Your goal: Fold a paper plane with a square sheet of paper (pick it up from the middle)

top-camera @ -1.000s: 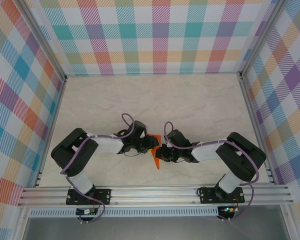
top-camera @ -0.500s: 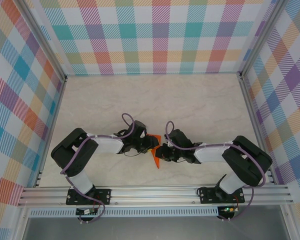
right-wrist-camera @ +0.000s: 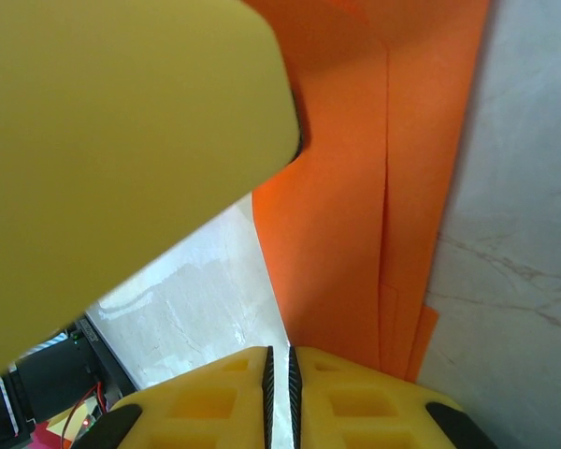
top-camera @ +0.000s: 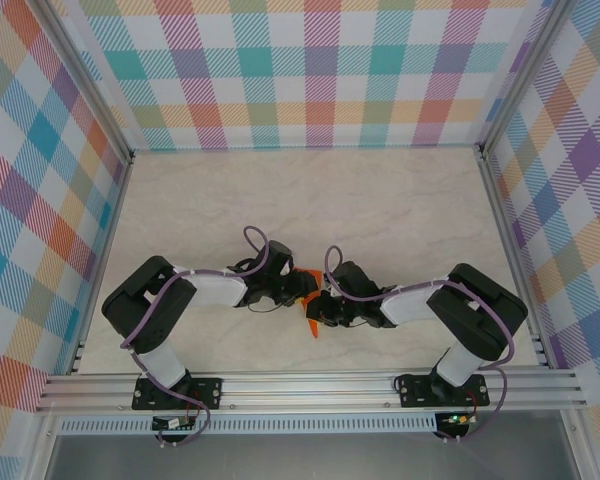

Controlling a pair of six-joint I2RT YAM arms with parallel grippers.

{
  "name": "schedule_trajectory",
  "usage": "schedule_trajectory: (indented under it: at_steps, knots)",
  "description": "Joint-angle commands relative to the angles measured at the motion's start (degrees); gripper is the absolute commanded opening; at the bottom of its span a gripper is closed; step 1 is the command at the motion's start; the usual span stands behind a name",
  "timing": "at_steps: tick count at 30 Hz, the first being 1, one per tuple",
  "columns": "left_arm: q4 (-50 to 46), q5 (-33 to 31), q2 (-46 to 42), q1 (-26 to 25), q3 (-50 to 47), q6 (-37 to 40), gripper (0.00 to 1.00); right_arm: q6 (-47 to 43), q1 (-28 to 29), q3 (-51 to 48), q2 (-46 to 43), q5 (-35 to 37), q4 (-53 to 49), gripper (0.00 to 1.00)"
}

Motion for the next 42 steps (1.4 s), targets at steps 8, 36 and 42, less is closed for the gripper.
schedule_trajectory:
  at_steps: [8, 36, 42]
  knots:
    - [-12.4, -2.9, -9.4, 1.7, 4.8, 8.2, 0.54, -3.7, -0.1, -3.7, 2.2, 1.0, -7.1, 0.12]
    - [-17.0, 0.7, -5.7, 9.4, 5.2, 7.1, 0.59, -16.7, -7.2, -0.4, 2.9, -10.9, -13.2, 0.11]
    - [-21.5, 1.0, -3.2, 9.4, 8.8, 6.4, 0.55, -16.8, -7.3, -0.1, 3.3, -11.0, -13.0, 0.11]
